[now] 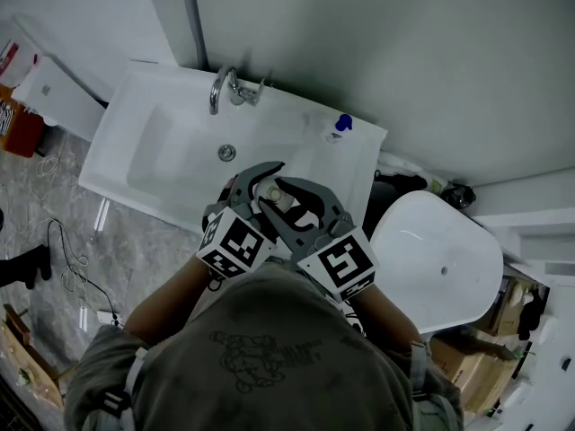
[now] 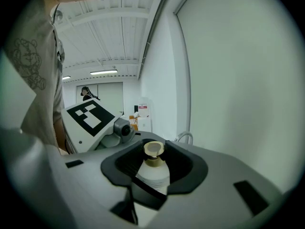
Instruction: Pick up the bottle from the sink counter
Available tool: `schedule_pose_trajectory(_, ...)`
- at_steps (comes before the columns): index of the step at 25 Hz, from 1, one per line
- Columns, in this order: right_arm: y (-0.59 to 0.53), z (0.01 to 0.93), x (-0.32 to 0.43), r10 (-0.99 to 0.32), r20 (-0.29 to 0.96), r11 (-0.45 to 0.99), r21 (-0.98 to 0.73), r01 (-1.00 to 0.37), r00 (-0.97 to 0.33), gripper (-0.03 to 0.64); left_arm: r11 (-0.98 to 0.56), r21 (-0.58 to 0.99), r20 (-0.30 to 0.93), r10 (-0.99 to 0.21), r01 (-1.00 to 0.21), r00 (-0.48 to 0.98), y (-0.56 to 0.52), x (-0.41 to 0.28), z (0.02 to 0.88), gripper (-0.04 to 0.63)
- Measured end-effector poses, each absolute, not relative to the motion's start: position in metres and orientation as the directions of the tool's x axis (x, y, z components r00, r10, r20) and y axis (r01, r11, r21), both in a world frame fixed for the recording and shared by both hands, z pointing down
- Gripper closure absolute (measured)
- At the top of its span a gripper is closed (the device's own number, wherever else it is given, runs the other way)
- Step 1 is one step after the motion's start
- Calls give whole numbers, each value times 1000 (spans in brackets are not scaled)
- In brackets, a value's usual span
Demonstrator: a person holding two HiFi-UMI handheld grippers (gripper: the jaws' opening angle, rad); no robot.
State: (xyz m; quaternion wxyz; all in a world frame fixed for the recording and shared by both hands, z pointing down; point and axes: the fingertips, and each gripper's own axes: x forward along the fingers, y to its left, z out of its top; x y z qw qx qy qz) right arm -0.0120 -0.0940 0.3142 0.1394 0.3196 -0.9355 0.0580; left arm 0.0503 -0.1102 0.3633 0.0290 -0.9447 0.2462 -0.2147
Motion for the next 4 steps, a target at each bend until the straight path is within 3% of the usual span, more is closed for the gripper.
schedule_pose_trajectory(4, -91, 312, -11, -584, 297, 788, -20, -616, -756, 471, -875, -162, 391, -481, -456, 785, -108, 51, 362, 249)
